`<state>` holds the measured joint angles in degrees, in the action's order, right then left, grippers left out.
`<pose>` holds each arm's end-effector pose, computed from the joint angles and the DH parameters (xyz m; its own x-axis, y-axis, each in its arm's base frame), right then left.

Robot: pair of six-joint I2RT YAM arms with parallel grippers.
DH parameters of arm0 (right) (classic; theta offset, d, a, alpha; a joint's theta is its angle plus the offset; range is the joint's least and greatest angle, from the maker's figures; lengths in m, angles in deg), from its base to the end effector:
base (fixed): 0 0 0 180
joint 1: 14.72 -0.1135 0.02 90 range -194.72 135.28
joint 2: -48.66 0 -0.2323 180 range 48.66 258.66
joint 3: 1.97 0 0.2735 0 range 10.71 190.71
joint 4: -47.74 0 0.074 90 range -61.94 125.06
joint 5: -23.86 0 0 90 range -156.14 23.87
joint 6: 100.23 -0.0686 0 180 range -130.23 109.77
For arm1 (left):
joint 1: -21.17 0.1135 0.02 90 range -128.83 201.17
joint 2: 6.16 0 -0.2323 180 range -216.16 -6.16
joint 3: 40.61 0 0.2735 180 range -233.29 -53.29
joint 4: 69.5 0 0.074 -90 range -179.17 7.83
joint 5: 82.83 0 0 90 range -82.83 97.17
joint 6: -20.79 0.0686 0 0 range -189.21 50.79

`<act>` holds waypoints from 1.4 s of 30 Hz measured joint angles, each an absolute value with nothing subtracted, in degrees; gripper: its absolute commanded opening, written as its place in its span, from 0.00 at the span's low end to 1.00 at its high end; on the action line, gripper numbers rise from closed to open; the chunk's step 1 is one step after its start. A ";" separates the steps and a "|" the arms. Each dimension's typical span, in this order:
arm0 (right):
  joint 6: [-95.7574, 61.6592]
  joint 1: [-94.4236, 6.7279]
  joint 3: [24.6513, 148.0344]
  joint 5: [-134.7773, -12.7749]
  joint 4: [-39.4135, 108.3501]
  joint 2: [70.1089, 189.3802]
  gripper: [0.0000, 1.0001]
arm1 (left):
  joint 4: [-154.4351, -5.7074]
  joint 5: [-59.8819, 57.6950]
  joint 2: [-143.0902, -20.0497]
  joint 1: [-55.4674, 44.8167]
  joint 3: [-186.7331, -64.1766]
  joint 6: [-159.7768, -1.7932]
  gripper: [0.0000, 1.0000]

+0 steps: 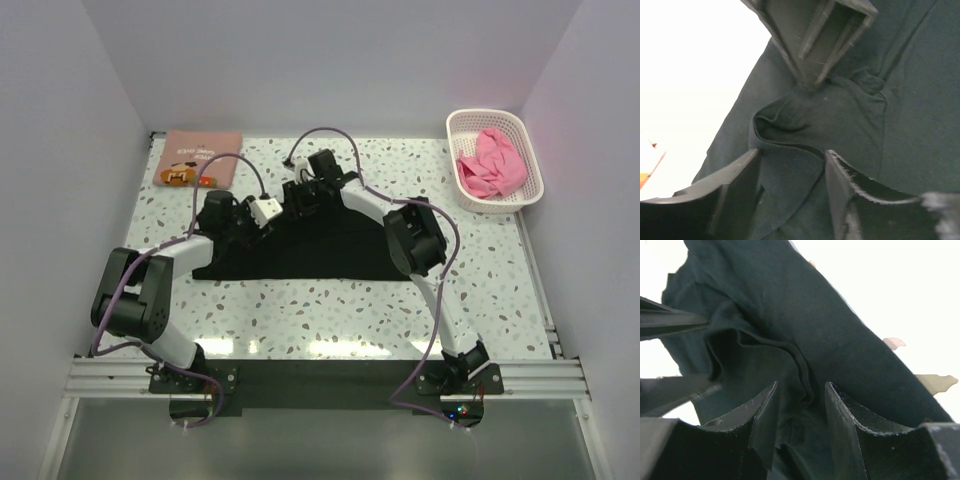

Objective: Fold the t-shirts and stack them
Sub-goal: Fold the tshirt

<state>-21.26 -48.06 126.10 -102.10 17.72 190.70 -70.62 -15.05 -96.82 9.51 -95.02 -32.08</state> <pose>0.4472 0.3424 0.1004 -0.7222 -0.2897 -0.6281 -0.6721 0.5088 0.5380 0.3400 -0.0967 0.1006 -0.1833 0.6084 -0.7722 0.7426 0.6004 0.2967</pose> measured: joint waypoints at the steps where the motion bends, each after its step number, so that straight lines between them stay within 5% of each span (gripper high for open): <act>1: -21.02 -48.11 126.10 -102.06 17.59 190.94 0.44 | -70.62 -14.85 -96.97 9.51 -95.35 -32.08 0.49; 11: -17.13 -48.48 126.50 -100.55 16.17 191.20 0.37 | -70.95 -14.24 -96.47 9.86 -96.60 -31.88 0.00; 17: -15.91 -48.59 126.56 -99.39 15.82 191.20 0.24 | -71.30 -14.31 -96.12 10.67 -96.73 -31.62 0.00; 22: -14.55 -48.65 126.61 -97.99 15.10 191.20 0.01 | -73.90 -15.77 -93.93 12.51 -97.43 -31.32 0.00; 42: -14.09 -49.11 126.76 -95.63 14.66 191.12 0.00 | -90.05 -20.62 -89.32 14.74 -92.03 -11.08 0.00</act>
